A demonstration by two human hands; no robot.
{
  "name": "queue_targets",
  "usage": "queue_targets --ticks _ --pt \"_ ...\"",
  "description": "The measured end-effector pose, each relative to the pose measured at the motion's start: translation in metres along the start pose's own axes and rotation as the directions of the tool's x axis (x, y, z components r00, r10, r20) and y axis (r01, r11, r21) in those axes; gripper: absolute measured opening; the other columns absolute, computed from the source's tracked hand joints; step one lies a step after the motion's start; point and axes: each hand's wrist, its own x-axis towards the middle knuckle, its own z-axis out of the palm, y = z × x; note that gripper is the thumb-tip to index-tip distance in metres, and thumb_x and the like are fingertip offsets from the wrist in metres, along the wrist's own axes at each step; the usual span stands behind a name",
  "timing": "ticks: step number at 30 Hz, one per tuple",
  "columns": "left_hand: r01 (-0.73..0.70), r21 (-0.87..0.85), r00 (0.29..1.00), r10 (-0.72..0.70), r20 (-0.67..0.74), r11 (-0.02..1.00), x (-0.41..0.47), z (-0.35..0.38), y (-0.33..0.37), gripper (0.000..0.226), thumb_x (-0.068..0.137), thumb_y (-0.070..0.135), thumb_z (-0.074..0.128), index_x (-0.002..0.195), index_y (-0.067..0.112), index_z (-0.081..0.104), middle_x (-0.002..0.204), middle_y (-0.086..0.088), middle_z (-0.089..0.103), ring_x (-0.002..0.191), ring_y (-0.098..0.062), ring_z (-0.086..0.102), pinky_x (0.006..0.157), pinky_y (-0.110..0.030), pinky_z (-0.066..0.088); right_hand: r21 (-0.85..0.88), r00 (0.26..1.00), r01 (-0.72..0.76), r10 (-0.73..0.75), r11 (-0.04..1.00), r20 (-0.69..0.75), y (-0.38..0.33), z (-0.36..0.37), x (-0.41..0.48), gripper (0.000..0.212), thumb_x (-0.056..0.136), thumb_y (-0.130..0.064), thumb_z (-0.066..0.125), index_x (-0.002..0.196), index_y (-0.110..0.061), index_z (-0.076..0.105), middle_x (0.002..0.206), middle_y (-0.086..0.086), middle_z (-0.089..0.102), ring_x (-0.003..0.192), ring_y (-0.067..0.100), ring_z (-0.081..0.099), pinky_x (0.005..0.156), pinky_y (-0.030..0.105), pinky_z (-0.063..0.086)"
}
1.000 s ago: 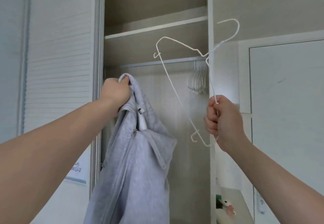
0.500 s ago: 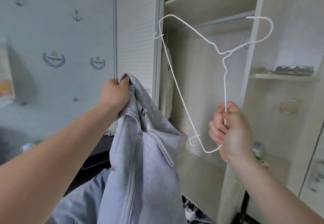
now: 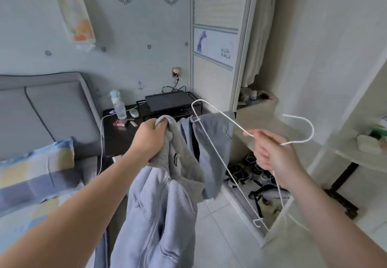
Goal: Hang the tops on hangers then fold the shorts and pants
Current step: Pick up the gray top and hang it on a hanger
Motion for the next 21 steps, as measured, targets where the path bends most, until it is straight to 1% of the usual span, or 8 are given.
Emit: queue_targets --ticks 3,5,7,10,13,16,19,21 --pt "0.098 0.053 0.994 -0.1 0.04 0.994 -0.022 -0.002 -0.038 0.043 0.099 0.04 0.049 0.079 0.006 0.065 0.067 -0.001 0.069 0.071 -0.015 0.062 0.063 -0.03 0.045 -0.051 0.995 -0.025 0.03 0.998 0.099 0.021 0.009 -0.041 0.027 0.102 -0.009 0.051 0.095 -0.015 0.077 0.052 -0.007 0.024 0.04 0.008 0.018 0.041 0.013 0.018" --pt "0.145 0.071 0.987 -0.149 0.056 0.987 -0.034 -0.003 -0.055 0.048 0.1 0.042 0.049 0.065 0.008 0.054 0.054 0.005 0.059 0.058 -0.011 0.055 0.058 -0.029 0.039 -0.093 0.986 -0.043 0.058 0.995 0.157 0.034 0.017 -0.066 0.027 0.101 -0.009 0.052 0.093 -0.016 0.077 0.05 -0.008 0.025 0.04 0.008 0.02 0.041 0.013 0.019" --pt "0.155 0.096 0.983 -0.162 0.081 0.983 -0.043 -0.003 -0.066 0.046 0.099 0.044 0.049 0.066 0.012 0.044 0.06 -0.002 0.046 0.059 -0.015 0.045 0.061 -0.032 0.035 -0.171 0.975 -0.06 0.094 0.983 0.201 0.045 0.025 -0.086 0.028 0.1 -0.009 0.053 0.09 -0.018 0.077 0.048 -0.008 0.029 0.039 0.006 0.024 0.039 0.014 0.021" --pt "0.103 0.145 0.979 -0.126 0.158 0.984 -0.054 -0.003 -0.072 0.043 0.1 0.041 0.05 0.07 0.01 0.046 0.066 -0.005 0.043 0.063 -0.016 0.043 0.064 -0.033 0.034 -0.238 0.966 -0.073 0.128 0.968 0.223 0.057 0.034 -0.105 0.03 0.1 -0.005 0.053 0.087 -0.02 0.076 0.049 -0.009 0.032 0.04 0.005 0.027 0.039 0.014 0.023" --pt "0.026 0.142 0.973 -0.058 0.222 0.989 -0.063 -0.002 -0.072 0.045 0.101 0.035 0.049 0.072 0.001 0.044 0.066 -0.006 0.041 0.064 -0.016 0.041 0.064 -0.033 0.033 -0.258 0.964 -0.076 0.137 0.963 0.228 0.059 0.032 -0.112 0.029 0.1 -0.005 0.054 0.088 -0.021 0.075 0.049 -0.009 0.033 0.042 0.006 0.027 0.04 0.016 0.022" --pt "-0.047 0.183 0.962 -0.005 0.275 0.982 -0.071 0.003 -0.064 0.045 0.101 0.034 0.051 0.067 0.007 0.04 0.057 0.002 0.04 0.053 -0.008 0.035 0.054 -0.024 0.031 -0.325 0.955 -0.071 0.158 0.943 0.25 0.055 0.022 -0.112 0.019 0.098 -0.018 0.059 0.09 -0.024 0.075 0.05 -0.011 0.036 0.042 0.005 0.029 0.041 0.015 0.024" --pt "-0.144 0.195 0.91 0.052 0.412 0.97 -0.086 0.015 -0.042 0.046 0.101 0.033 0.052 0.063 0.017 0.033 0.046 0.013 0.034 0.046 -0.006 0.032 0.049 -0.019 0.03 -0.432 0.956 -0.035 0.156 0.901 0.248 0.053 0.02 -0.11 0.015 0.093 -0.027 0.061 0.089 -0.026 0.076 0.048 -0.014 0.043 0.044 0.003 0.036 0.046 0.013 0.027" --pt "-0.191 0.136 0.861 0.099 0.499 0.972 -0.1 0.026 -0.024 0.043 0.102 0.031 0.051 0.065 0.013 0.036 0.051 0.013 0.035 0.05 -0.006 0.032 0.051 -0.02 0.03 -0.536 0.966 -0.018 0.153 0.844 0.208 0.058 0.026 -0.107 0.015 0.095 -0.027 0.063 0.087 -0.028 0.076 0.053 -0.014 0.054 0.049 0.004 0.045 0.049 0.017 0.032"
